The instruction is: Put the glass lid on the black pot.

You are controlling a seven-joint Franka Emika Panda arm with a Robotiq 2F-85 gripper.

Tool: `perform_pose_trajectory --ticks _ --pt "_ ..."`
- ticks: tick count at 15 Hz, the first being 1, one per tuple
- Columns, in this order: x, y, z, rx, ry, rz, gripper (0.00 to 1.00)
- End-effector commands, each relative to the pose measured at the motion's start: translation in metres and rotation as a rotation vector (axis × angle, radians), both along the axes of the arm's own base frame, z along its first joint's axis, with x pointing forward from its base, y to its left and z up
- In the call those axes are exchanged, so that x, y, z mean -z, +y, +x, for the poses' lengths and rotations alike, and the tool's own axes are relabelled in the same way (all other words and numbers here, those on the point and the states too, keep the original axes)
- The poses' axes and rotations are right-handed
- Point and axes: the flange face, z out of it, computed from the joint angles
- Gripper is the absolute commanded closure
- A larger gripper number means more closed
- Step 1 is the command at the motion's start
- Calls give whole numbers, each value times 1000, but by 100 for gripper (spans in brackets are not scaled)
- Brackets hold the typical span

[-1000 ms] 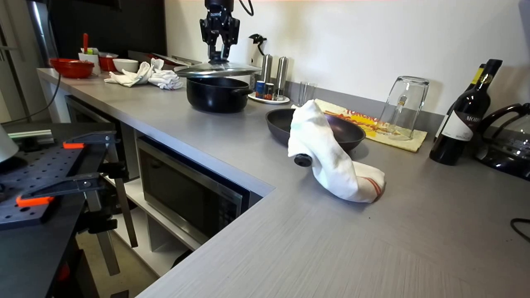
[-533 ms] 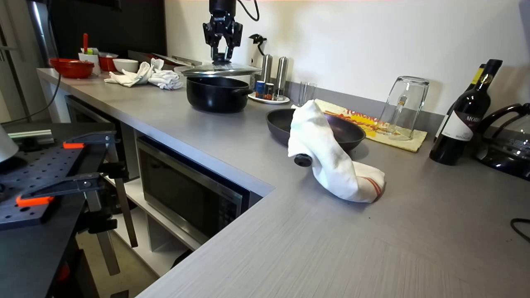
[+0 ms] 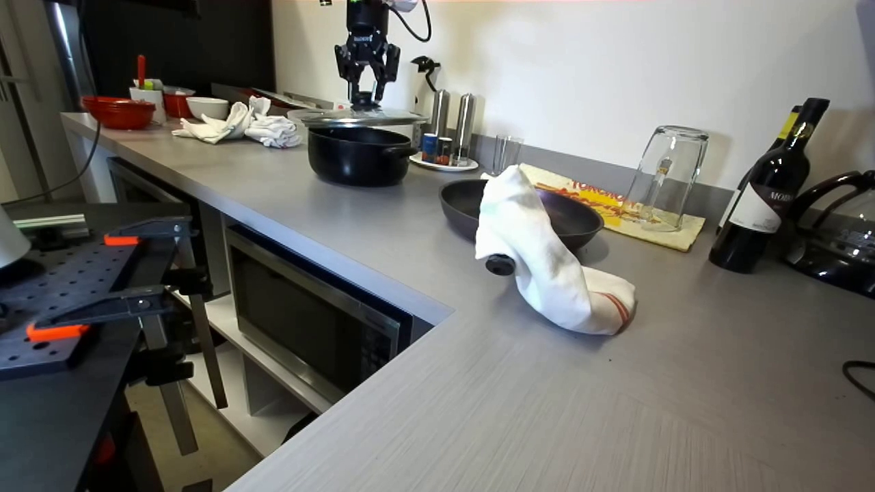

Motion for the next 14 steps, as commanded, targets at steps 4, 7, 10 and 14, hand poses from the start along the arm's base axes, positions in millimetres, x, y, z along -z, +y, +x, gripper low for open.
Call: perform_pose_trajectory --ticks 4,7,10,14 --pt "-14 55 24 -60 -7 -15 74" --pt "-8 79 32 -85 5 -10 74" --pt "-1 97 38 -103 20 -4 74" --pt "8 118 44 -119 37 -5 74"
